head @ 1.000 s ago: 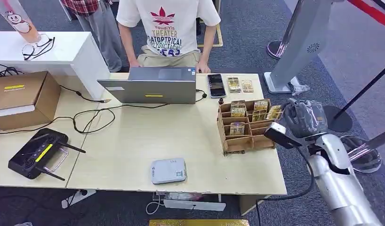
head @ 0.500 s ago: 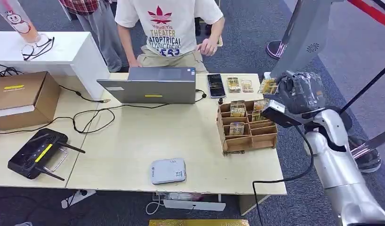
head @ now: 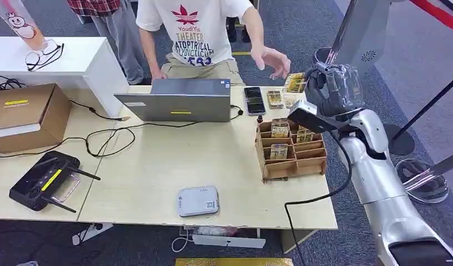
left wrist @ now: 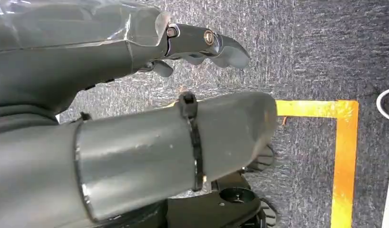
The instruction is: Pass the card to the sensor for recognition and then transmit it.
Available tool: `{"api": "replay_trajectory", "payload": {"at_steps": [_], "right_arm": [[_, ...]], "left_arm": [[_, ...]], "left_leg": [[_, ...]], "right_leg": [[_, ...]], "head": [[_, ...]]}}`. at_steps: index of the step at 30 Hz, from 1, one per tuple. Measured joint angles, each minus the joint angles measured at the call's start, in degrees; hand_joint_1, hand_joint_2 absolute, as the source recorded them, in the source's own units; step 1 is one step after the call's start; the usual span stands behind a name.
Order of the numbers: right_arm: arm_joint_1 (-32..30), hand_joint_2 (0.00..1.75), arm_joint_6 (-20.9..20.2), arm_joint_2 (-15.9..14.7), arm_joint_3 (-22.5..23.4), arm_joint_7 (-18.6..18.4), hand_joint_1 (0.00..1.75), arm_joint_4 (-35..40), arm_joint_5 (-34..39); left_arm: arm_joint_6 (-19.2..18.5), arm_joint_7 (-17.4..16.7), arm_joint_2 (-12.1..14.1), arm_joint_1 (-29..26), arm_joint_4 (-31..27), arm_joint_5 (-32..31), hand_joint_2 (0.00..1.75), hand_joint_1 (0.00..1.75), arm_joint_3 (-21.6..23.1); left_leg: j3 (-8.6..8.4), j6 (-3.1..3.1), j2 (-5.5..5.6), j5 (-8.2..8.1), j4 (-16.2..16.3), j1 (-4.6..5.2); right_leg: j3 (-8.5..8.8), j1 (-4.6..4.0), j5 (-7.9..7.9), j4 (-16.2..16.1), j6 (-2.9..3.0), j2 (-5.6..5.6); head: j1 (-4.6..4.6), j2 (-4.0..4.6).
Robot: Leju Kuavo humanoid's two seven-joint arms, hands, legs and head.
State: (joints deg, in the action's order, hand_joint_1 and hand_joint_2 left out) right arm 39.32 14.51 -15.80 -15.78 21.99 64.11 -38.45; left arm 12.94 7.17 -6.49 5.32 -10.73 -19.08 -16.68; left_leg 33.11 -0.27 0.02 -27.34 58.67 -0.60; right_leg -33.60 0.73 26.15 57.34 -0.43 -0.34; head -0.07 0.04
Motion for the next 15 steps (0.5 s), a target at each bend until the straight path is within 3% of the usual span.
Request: {"api": "replay_trajectory", "payload": {"at_steps": [15], "right_arm": [[14.7, 1.75, -0.9, 8.4, -5.0, 0.3, 1.75, -17.9, 0.5]], "left_arm": [[-0.3, -1.0, 0.0, 0.6, 0.0, -1.3, 0.0, 0.0, 1.1]], "left_leg": [[0.02, -0.03, 0.07, 0.06, 0.0, 0.0]], "right_leg": [[-0.02, -0.01, -0.03, 0.0, 0.01, -0.02]], "head": [[0.02, 0.0]]}}
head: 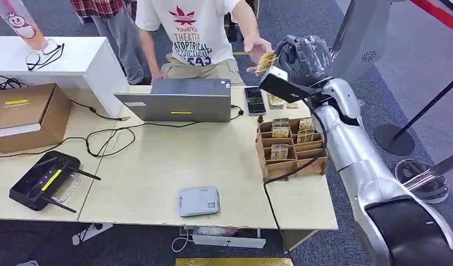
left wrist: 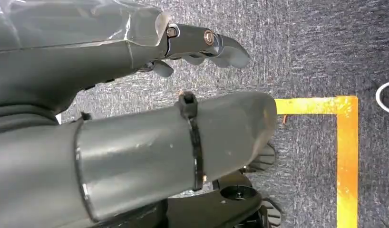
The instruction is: Pass the card to the sensor for recognition and then transmit it.
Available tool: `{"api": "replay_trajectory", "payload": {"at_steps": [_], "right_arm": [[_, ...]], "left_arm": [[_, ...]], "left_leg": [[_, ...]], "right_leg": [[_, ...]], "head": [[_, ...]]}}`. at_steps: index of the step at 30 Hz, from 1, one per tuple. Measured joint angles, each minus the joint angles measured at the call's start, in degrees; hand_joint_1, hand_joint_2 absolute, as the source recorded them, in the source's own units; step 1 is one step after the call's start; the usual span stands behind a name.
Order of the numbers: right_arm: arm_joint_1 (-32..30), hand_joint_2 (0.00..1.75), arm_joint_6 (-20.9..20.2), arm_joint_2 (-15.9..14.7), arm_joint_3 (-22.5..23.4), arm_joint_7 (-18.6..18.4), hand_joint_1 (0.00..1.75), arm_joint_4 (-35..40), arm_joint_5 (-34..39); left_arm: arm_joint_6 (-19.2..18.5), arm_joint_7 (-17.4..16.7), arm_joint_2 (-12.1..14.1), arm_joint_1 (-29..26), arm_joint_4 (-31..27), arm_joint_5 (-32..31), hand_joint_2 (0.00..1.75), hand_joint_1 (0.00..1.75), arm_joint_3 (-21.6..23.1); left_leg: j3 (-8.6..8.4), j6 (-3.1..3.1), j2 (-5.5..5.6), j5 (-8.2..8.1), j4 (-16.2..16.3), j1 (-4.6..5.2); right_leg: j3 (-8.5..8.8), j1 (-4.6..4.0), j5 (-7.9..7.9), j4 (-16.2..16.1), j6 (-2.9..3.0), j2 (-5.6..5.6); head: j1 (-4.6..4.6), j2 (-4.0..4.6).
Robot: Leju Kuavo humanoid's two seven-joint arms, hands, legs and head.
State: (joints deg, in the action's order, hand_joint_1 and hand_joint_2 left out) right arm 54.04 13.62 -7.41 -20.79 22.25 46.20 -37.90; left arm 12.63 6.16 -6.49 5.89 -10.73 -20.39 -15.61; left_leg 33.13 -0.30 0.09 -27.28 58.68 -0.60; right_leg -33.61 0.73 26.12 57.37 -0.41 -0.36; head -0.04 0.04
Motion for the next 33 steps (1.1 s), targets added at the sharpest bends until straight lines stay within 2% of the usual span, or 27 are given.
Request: {"api": "replay_trajectory", "payload": {"at_steps": [10, 11, 12, 25, 26, 27, 33], "right_arm": [[2.0, 1.75, 0.3, 3.0, -1.4, 0.6, 1.75, -6.5, 0.1], [2.0, 1.75, 0.6, 3.2, -1.6, 0.8, 1.68, -7.0, 0.1], [2.1, 1.75, 0.8, 3.3, -1.8, 1.0, 1.1, -7.8, 0.1], [2.3, 1.75, 1.4, 3.6, -3.1, 1.2, 1.1, -12.0, 0.1], [2.3, 1.75, 1.4, 3.6, -3.1, 1.2, 0.68, -12.1, 0.1], [2.3, 1.75, 1.4, 3.6, -3.2, 1.2, 0.0, -12.2, 0.1], [2.4, 1.75, 2.0, 3.7, -3.3, 1.1, 0.0, -12.7, 0.1]], "left_arm": [[0.2, 0.0, 0.0, -0.1, 0.0, 0.2, 0.0, 0.0, 0.0], [0.2, 0.0, 0.0, -0.1, 0.0, 0.3, 0.0, 0.0, 0.0], [0.2, 0.0, 0.0, -0.1, 0.0, 0.3, 0.0, 0.0, 0.0], [0.4, 0.0, 0.0, -0.2, 0.0, 0.3, 0.0, 0.0, 0.0], [0.5, 0.0, 0.0, -0.2, 0.0, 0.3, 0.0, 0.0, 0.0], [0.5, 0.0, 0.0, -0.2, 0.0, 0.3, 0.0, 0.0, 0.0], [0.5, 0.0, 0.0, -0.2, 0.0, 0.2, 0.0, 0.0, 0.0]], "left_leg": [[0.0, 0.0, 0.0, 0.0, 0.0, -0.01], [0.0, 0.0, 0.0, 0.0, 0.0, -0.01], [0.0, 0.0, 0.01, 0.0, 0.0, -0.01], [0.0, 0.0, 0.01, -0.01, 0.0, 0.0], [0.0, 0.0, 0.01, -0.01, 0.0, 0.0], [0.0, 0.0, 0.01, -0.01, 0.0, 0.0], [0.0, 0.0, 0.0, -0.01, 0.0, -0.01]], "right_leg": [[0.0, 0.0, 0.0, 0.0, 0.0, 0.0], [0.0, 0.0, 0.0, 0.0, 0.0, 0.0], [0.0, -0.01, 0.0, 0.0, 0.0, -0.01], [0.0, 0.0, 0.0, 0.0, 0.0, -0.01], [0.0, 0.0, 0.0, 0.0, 0.0, -0.01], [0.0, 0.0, 0.0, 0.0, 0.0, 0.0], [0.0, 0.0, 0.0, 0.0, 0.0, 0.0]], "head": [[0.0, 0.0], [-0.02, 0.0], [0.0, 0.0], [0.0, 0.0], [0.0, 0.0], [0.0, 0.0], [0.0, 0.0]]}}
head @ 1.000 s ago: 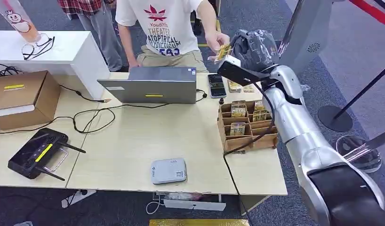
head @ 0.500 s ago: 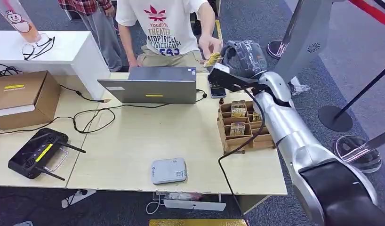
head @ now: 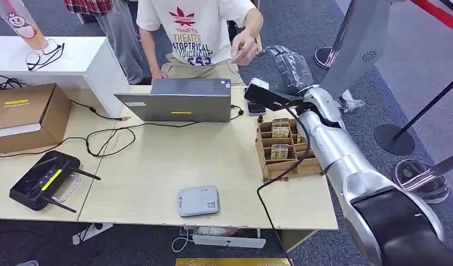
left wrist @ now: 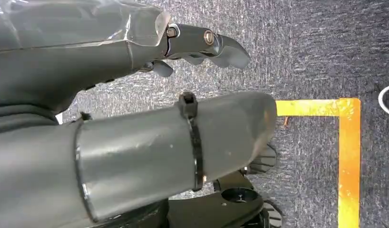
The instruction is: Pass the card to the sensor for recognition and then transmit it.
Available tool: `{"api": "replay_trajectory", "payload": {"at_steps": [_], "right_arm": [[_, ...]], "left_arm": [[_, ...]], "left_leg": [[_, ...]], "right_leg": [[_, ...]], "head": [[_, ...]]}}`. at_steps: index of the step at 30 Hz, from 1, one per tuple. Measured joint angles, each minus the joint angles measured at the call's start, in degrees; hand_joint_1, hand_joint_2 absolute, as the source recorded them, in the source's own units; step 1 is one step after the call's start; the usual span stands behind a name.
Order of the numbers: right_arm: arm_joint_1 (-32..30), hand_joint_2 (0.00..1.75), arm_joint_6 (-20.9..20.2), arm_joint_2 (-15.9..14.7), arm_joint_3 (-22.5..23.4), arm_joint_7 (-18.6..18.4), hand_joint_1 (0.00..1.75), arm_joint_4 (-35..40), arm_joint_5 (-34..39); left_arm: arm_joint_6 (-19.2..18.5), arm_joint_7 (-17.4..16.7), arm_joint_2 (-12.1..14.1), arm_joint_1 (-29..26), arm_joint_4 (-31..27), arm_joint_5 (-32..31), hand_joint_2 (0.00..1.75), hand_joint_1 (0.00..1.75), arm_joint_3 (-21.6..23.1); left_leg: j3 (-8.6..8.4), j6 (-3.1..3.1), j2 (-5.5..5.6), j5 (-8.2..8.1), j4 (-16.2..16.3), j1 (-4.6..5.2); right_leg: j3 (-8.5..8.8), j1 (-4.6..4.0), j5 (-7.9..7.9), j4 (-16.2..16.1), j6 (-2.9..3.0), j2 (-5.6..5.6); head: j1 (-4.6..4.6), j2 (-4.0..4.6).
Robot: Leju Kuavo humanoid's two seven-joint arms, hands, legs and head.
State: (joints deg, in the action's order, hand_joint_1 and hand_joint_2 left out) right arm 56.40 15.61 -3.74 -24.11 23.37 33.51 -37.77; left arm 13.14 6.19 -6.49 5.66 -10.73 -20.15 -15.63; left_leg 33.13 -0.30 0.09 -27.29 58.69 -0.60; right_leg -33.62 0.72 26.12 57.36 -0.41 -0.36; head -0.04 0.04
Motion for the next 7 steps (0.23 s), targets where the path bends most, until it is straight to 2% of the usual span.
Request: {"api": "replay_trajectory", "payload": {"at_steps": [7], "right_arm": [[0.0, 1.75, 0.0, 0.0, -0.2, 0.3, 0.0, -0.3, 0.3]], "left_arm": [[0.2, -0.1, 0.0, 0.0, 0.0, -0.1, 0.0, 0.0, 0.0]], "left_leg": [[0.0, 0.0, 0.0, 0.0, 0.0, 0.0]], "right_leg": [[0.0, 0.0, 0.0, 0.0, 0.0, 0.0]], "head": [[0.0, 0.0]]}}
